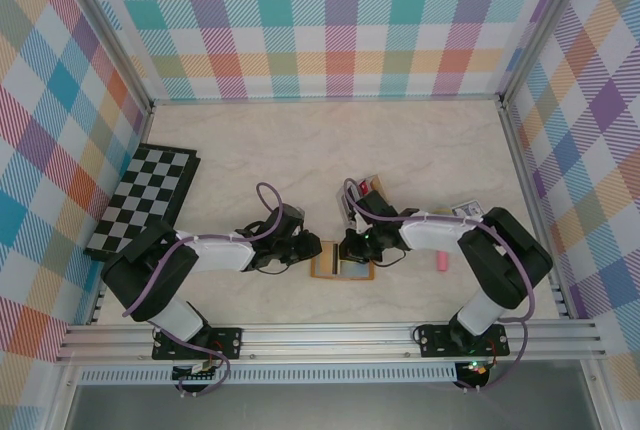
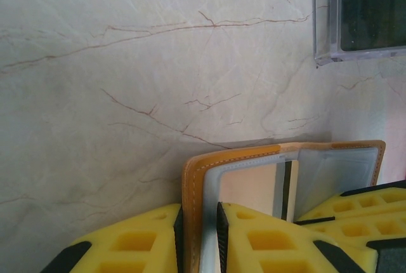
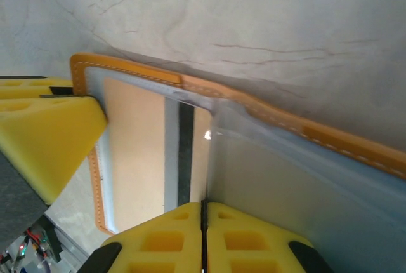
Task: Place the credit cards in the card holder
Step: Insert the credit card into the card slot, then move the card holder to the bottom-center of the table.
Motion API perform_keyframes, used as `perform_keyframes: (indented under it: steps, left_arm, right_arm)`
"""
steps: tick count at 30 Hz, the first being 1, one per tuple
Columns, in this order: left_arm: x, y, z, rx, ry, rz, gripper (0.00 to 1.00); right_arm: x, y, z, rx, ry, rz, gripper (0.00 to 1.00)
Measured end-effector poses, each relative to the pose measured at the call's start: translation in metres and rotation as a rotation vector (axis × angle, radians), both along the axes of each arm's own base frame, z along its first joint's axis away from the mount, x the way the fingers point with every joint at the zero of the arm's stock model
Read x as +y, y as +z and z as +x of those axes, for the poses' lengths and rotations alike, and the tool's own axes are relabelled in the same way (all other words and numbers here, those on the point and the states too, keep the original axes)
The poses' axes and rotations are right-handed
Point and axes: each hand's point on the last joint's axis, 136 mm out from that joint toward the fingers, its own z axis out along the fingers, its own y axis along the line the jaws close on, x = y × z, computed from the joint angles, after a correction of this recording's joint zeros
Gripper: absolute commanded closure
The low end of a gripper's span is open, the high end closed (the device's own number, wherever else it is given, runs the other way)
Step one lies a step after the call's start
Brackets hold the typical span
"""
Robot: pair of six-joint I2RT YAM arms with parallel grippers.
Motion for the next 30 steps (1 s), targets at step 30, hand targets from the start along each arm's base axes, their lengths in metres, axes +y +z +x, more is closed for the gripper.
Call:
perform_keyframes:
  steps: [30]
  left_arm:
    - [0.003,-0.005,0.001,0.011,0.026,0.008,0.84]
  right_arm:
    - [-0.064,-0.002,0.003,-0.090,-0.035,-0.352,0.81]
